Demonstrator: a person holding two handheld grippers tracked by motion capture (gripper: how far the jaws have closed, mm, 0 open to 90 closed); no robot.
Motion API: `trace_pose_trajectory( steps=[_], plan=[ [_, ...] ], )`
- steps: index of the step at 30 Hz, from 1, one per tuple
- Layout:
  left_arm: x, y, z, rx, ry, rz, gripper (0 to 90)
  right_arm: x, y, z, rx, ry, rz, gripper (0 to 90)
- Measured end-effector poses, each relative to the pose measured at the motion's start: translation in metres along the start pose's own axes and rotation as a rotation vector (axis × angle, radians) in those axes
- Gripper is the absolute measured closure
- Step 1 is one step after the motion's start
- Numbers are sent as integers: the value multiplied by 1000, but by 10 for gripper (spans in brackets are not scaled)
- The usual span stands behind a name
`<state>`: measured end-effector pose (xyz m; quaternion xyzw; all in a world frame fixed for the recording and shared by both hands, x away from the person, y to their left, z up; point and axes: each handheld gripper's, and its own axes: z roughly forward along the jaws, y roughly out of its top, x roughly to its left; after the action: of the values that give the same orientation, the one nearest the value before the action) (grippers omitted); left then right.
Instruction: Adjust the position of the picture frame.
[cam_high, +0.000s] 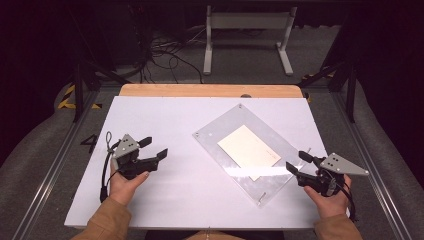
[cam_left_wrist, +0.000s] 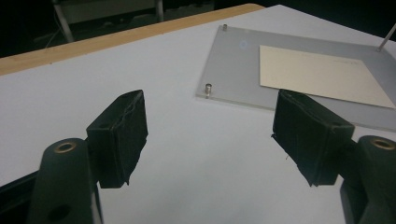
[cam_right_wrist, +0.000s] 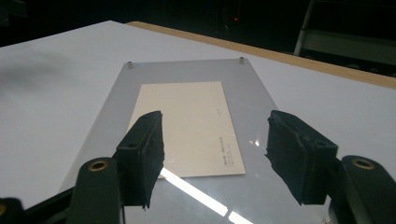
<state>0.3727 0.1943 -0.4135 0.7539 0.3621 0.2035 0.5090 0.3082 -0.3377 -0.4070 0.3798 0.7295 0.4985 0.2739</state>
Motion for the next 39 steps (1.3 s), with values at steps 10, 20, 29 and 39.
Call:
trace_pose_trajectory(
  steps=[10,20,29,39],
  plan=[
    [-15,14,26,43,-41,21,316,-13,-4,-4,31,-100,56,399],
    [-19,15,32,69,-61,24,312,-45,-15,11,139,-233,140,477],
    [-14,10,32,76,-70,12,315,-61,-17,28,216,-261,88,845],
    [-13,9,34,84,-68,13,316,-67,0,39,229,-262,49,850]
  ],
)
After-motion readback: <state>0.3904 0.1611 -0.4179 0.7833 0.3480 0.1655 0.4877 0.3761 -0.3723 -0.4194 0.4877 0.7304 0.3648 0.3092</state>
